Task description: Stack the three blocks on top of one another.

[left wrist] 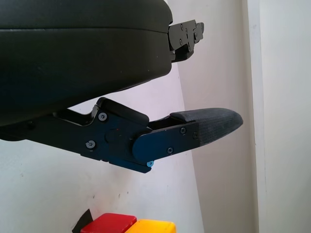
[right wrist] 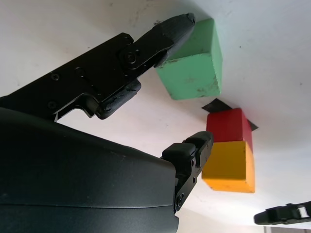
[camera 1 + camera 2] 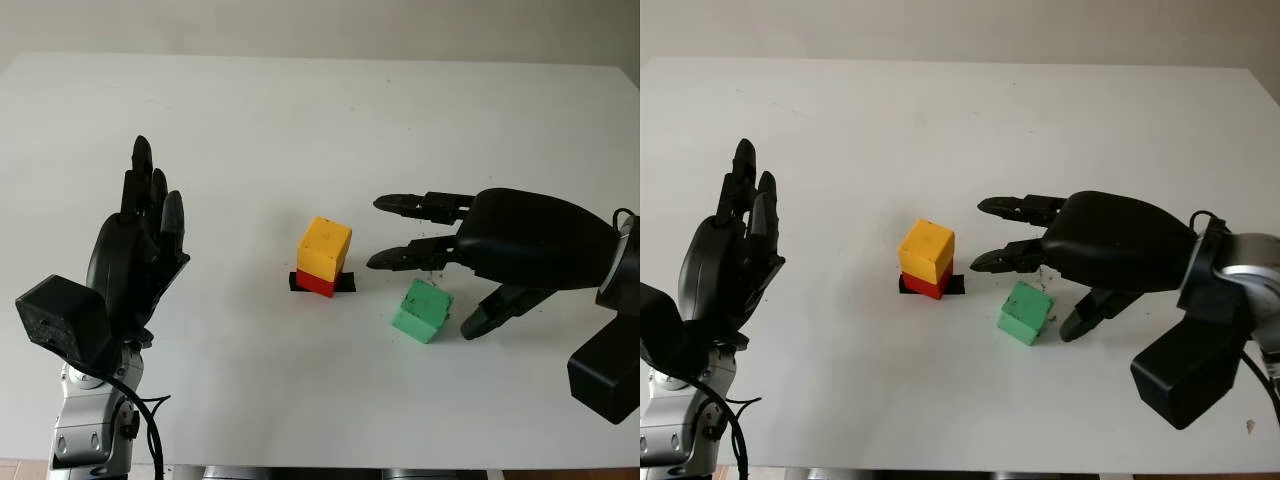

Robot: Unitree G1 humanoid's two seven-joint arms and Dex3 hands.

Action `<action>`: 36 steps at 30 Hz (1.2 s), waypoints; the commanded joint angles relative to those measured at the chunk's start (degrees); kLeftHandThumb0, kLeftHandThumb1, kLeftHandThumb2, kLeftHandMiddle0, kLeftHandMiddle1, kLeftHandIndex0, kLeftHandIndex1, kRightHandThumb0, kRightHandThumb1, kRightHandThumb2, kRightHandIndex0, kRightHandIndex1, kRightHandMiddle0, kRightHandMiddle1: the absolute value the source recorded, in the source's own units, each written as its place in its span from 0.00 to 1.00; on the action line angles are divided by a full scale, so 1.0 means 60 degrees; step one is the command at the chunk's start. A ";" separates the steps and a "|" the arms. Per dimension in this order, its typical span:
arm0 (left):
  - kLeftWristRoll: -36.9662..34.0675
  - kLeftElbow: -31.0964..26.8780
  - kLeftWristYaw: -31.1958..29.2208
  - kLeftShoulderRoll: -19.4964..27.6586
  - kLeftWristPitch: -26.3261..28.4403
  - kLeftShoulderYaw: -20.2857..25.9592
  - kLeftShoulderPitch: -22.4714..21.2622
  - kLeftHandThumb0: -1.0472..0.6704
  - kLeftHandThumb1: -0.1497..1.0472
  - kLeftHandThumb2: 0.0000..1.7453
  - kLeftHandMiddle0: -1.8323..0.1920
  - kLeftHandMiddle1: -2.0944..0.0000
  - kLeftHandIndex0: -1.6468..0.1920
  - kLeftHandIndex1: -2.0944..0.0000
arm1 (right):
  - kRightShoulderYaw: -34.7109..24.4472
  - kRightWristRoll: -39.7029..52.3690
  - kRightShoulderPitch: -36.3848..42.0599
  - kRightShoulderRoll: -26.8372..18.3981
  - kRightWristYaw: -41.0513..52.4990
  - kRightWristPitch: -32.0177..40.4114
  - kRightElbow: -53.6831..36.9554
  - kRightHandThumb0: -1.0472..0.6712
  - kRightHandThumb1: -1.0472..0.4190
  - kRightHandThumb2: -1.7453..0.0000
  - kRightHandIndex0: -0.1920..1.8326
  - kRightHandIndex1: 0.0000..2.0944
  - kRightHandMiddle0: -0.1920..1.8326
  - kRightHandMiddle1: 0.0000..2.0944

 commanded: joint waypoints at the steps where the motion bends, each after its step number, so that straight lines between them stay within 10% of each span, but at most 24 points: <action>1: 0.0039 -0.0136 -0.0005 0.0028 -0.0120 0.0013 0.0117 0.22 1.00 0.37 1.00 0.98 1.00 1.00 | 0.0091 -0.0094 0.0051 -0.0028 -0.0119 -0.0120 0.0119 0.27 0.22 0.97 0.13 0.03 0.37 0.04; 36: 0.0424 -0.0336 0.0160 -0.0004 0.0006 -0.0136 0.0224 0.21 1.00 0.35 0.99 0.97 1.00 0.99 | 0.0695 -0.1172 -0.0189 0.0229 -0.1507 -0.0861 0.1154 0.34 0.16 0.97 0.20 0.04 0.56 0.15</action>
